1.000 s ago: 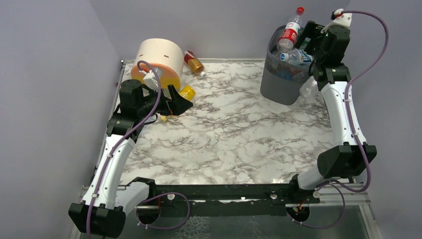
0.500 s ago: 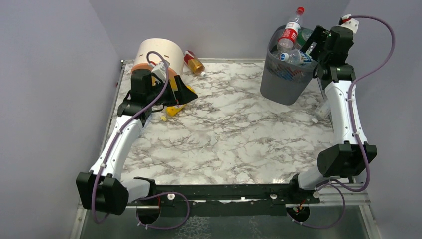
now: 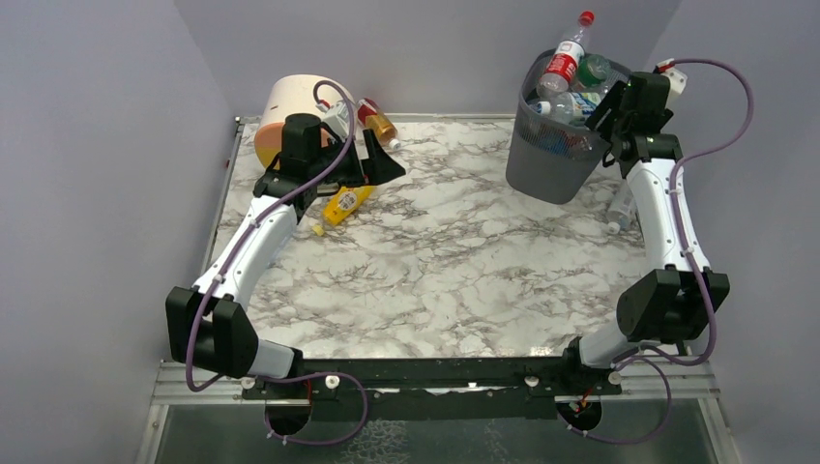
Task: Put the plastic bottles in the bin
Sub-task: Adjust the trash bin at the center of the board.
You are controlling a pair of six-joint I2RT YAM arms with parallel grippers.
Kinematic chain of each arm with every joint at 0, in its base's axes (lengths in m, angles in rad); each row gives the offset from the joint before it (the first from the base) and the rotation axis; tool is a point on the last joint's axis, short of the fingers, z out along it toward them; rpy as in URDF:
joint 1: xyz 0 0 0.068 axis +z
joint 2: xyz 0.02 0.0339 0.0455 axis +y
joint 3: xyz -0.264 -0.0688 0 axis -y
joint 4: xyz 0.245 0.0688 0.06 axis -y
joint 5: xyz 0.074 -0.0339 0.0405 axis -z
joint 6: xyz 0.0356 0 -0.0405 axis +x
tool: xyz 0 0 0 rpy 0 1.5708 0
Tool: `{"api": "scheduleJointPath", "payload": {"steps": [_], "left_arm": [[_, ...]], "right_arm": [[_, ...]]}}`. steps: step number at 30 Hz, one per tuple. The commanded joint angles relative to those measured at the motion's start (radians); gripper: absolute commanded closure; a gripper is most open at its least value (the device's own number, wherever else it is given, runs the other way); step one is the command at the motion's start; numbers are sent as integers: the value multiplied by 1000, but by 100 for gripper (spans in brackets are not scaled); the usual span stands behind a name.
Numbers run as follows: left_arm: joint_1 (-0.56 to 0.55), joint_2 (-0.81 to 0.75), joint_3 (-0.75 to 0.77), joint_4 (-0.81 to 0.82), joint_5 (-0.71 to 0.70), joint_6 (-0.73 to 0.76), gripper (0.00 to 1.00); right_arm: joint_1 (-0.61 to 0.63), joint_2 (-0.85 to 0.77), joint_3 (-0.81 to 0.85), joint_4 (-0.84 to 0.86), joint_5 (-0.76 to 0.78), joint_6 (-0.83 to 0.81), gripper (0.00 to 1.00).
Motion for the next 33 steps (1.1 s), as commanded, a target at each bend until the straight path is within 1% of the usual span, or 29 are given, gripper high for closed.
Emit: {"api": "scheduleJointPath", "payload": {"steps": [1, 3, 5, 6, 8, 10, 11, 15, 18, 23, 31, 33], "left_arm": [[-4, -17, 4, 39, -4, 9, 1], [-4, -24, -5, 39, -6, 11, 1], [-4, -32, -13, 39, -7, 11, 1], [-4, -35, -16, 38, -8, 12, 1], [-4, -42, -19, 31, -12, 18, 1], [-4, -46, -22, 25, -14, 21, 1], [-3, -46, -24, 24, -15, 22, 1], [-4, -52, -29, 22, -18, 22, 1], [-4, -53, -24, 15, -20, 25, 1], [-5, -48, -17, 13, -18, 19, 1], [-31, -15, 37, 32, -14, -8, 1], [-38, -7, 51, 36, -17, -15, 1]], "right_arm": [[-16, 17, -47, -16, 7, 12, 29], [-18, 33, -51, -18, -9, 9, 35], [-20, 36, -65, -6, -37, 2, 46], [-21, 38, -68, -2, -52, 0, 52], [-21, 33, -73, 5, -84, -7, 69], [-21, 20, -84, 19, -123, -18, 79], [-21, 15, -87, 24, -147, -24, 84], [-21, 11, -77, 25, -290, -51, 95], [-21, 35, -49, -15, -362, -61, 99], [-20, 31, -42, -23, -452, -55, 99], [32, 66, 105, -99, -494, -46, 99], [53, 80, 140, -115, -494, -45, 95]]}}
